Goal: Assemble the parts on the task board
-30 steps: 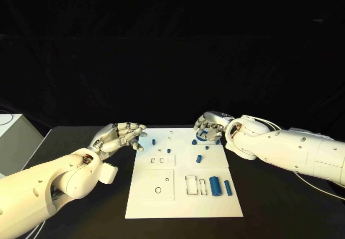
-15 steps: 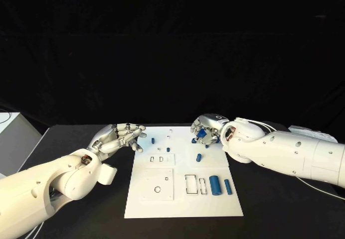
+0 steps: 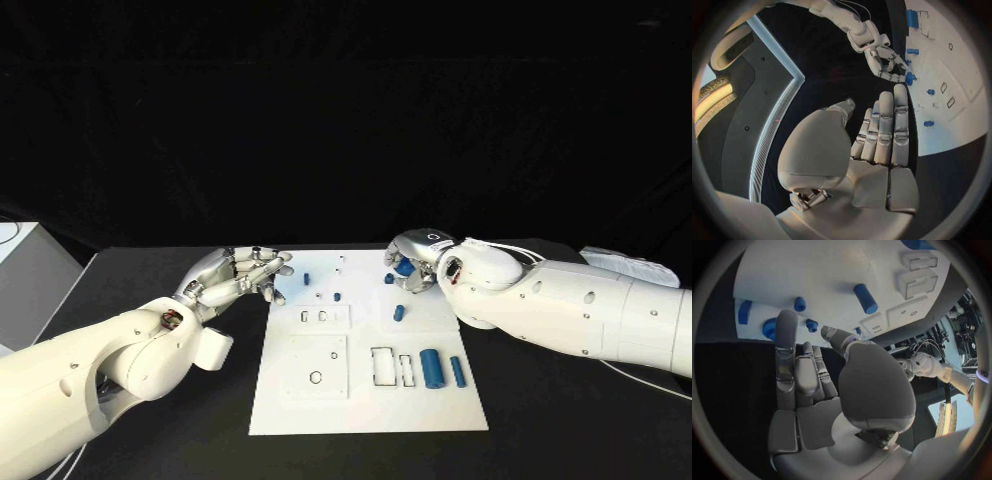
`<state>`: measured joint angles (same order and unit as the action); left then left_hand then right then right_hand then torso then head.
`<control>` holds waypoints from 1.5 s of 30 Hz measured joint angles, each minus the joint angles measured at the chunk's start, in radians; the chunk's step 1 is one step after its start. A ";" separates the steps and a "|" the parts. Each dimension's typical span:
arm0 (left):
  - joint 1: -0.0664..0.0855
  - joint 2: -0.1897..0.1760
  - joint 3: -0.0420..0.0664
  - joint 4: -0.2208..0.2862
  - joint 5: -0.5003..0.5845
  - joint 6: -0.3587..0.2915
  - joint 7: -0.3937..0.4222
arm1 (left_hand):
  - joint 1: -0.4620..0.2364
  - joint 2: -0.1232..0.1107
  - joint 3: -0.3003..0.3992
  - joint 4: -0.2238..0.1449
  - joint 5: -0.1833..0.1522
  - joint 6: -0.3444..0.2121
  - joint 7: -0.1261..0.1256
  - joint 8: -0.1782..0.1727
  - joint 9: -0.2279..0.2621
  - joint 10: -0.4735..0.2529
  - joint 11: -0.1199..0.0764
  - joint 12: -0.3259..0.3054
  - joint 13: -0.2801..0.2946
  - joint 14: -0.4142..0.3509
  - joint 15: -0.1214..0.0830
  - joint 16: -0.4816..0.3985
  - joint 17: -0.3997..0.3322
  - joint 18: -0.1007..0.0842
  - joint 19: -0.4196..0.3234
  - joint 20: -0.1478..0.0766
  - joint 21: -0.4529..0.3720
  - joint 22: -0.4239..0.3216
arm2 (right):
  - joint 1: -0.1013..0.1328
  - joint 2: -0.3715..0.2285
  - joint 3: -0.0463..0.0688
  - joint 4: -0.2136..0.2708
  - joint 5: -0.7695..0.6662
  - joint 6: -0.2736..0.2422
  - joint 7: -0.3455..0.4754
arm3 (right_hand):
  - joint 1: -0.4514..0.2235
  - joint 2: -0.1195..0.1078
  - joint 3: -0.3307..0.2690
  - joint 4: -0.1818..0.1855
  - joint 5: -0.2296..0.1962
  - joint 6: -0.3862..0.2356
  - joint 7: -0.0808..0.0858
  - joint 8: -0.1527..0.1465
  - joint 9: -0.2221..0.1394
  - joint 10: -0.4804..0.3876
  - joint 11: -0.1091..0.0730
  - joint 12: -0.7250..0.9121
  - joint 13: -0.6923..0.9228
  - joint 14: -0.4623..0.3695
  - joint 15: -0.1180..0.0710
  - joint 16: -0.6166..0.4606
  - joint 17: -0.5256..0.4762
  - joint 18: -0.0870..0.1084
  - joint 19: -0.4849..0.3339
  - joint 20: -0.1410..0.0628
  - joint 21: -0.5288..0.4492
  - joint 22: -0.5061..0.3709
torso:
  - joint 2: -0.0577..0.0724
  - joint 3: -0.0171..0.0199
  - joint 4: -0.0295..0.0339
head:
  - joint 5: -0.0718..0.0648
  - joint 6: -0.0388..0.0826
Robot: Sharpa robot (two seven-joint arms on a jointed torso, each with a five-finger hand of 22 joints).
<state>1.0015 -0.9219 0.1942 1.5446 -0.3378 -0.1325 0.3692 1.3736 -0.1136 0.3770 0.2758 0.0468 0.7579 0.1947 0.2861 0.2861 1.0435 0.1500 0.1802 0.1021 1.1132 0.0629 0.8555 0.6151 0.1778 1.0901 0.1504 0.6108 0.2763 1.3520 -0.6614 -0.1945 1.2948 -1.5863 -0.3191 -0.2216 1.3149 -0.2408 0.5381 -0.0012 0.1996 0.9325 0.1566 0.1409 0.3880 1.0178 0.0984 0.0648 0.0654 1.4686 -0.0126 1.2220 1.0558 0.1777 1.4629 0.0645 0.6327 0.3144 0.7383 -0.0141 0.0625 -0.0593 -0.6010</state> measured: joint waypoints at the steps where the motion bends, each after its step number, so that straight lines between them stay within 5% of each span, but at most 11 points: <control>1: 0.000 0.000 0.000 0.000 0.000 0.001 0.000 | 0.000 0.000 0.000 0.000 0.000 0.000 0.000 0.000 0.000 0.000 0.000 0.000 0.000 0.000 0.000 0.000 0.000 0.000 0.000 0.000 0.000 0.000 | 0.000 0.001 0.000 -0.002 -0.004 0.002 -0.005 | 0.000 0.000 0.000 0.000 0.000 0.000 0.000 0.000 0.000 0.000 0.000 0.000 0.000 0.000 0.000 0.000 0.000 0.000 0.000 0.000 0.000 0.000 | 0.000 0.0000 0.0002 | 0.000 0.000; 45: -0.001 -0.003 0.005 0.013 -0.007 0.011 -0.008 | 0.000 0.000 0.003 0.003 0.000 -0.004 0.004 -0.004 0.000 -0.007 0.000 -0.004 -0.002 0.000 0.000 -0.004 -0.001 0.000 -0.004 0.004 0.000 0.001 | -0.001 0.047 0.001 -0.053 -0.001 0.060 -0.034 | -0.015 0.030 0.034 0.025 0.010 0.038 0.003 0.000 -0.005 0.067 -0.002 0.004 0.003 -0.004 0.004 0.017 -0.003 0.000 0.000 0.000 0.000 0.002 | 0.023 -0.0099 0.0096 | -0.007 -0.012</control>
<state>1.0004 -0.9247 0.1989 1.5581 -0.3451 -0.1211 0.3614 1.3736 -0.1136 0.3797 0.2786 0.0468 0.7543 0.1982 0.2819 0.2858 1.0365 0.1500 0.1766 0.1004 1.1131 0.0629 0.8516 0.6142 0.1778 1.0863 0.1539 0.6108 0.2768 1.3505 -0.6146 -0.1936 1.2419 -1.5872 -0.2595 -0.2556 1.3001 -0.2103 0.5726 0.0238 0.2091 0.9703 0.1593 0.1409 0.3828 1.0851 0.0967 0.0688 0.0689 1.4647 -0.0089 1.2395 1.0530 0.1777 1.4627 0.0646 0.6328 0.3166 0.7610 -0.0240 0.0721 -0.0660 -0.6132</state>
